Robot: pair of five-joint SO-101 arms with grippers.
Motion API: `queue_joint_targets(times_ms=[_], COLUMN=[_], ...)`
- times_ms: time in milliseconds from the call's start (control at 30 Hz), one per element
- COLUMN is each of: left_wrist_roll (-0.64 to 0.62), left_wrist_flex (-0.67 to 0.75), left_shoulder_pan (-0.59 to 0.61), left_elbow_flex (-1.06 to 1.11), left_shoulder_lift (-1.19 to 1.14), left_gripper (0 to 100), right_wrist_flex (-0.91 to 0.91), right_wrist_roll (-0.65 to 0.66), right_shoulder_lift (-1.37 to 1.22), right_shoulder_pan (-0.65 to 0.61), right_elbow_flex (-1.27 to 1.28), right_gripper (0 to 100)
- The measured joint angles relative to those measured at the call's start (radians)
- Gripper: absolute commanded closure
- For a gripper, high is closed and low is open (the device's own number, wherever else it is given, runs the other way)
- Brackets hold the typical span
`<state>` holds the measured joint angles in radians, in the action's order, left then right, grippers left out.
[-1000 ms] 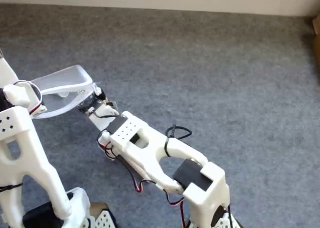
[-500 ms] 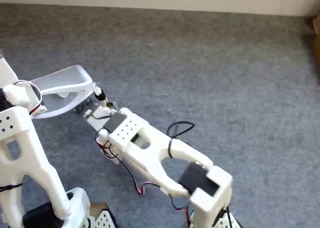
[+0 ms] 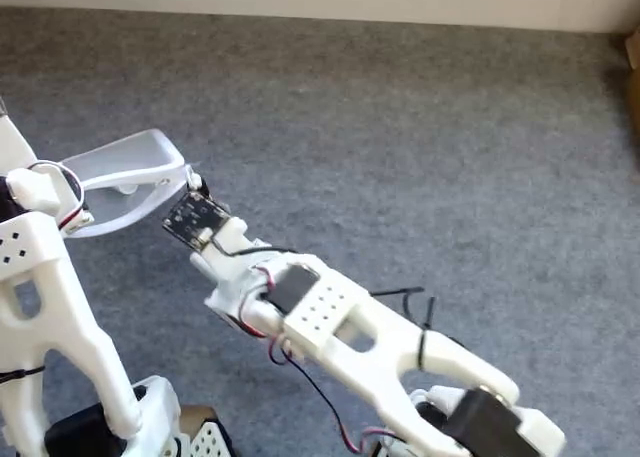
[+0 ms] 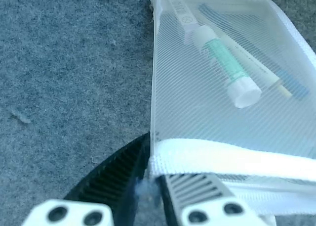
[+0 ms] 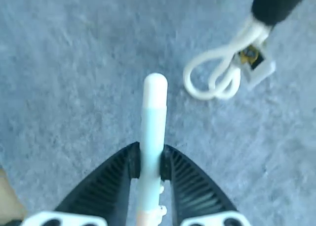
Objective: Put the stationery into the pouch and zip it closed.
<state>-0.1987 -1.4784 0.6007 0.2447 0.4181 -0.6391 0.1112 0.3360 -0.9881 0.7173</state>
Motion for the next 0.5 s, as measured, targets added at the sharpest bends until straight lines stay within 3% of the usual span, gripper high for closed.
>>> queue_joint_targets(times_ms=[433,500], left_wrist_roll=[0.0,0.0], left_wrist_flex=[0.0,0.0], left_shoulder_pan=[0.0,0.0], left_elbow_flex=[0.0,0.0], left_shoulder_lift=[0.0,0.0], left_gripper=[99,99], right_wrist_flex=[0.559,0.649], right_wrist_roll=[-0.002,-0.055], right_shoulder_lift=[0.071,0.071], right_shoulder_pan=[0.0,0.0], right_elbow_flex=[0.261,0.296], right_gripper=[99.5,99.5])
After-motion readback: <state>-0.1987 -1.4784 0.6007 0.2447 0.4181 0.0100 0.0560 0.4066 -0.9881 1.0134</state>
